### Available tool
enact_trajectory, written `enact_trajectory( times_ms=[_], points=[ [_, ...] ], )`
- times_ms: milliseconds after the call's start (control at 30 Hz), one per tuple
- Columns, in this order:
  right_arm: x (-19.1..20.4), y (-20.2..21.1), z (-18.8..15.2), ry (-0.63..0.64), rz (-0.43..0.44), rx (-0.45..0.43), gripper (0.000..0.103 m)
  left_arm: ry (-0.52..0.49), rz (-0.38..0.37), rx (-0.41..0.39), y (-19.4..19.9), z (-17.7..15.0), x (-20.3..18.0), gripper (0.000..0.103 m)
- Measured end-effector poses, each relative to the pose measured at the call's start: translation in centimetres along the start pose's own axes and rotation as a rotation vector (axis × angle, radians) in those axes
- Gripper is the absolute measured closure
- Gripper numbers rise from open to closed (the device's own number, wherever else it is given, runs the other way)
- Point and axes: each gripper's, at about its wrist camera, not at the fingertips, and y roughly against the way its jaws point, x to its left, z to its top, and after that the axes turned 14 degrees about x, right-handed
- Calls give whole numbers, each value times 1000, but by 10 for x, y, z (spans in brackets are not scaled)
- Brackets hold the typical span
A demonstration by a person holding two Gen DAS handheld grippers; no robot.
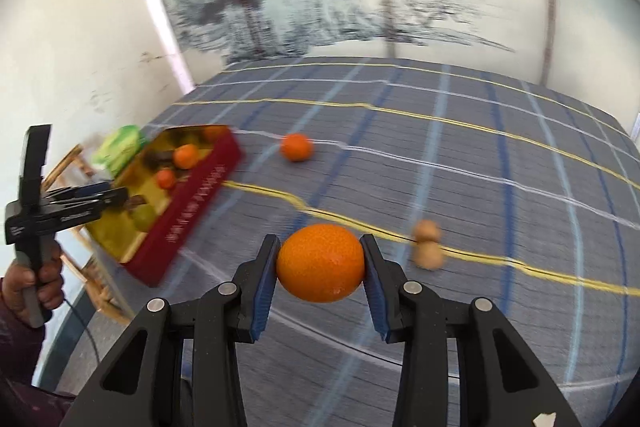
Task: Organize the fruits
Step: 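Carry the held mandarin into the tin and open the right gripper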
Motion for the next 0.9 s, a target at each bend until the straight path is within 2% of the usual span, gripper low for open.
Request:
enact_trajectory(
  times_ms=[233,500,667,900],
  points=[
    [56,-21,27,105,91,33,65,70,16,-4,2,-8,33,49],
    [121,-64,63,202,213,108,65,82,42,-22,7,-14,50,48],
    [161,-97,80,261,247,169,65,73,65,-36,15,-17,53,44],
    [204,-135,105,325,252,244,65,63,85,-59,27,-22,63,38]
  ],
)
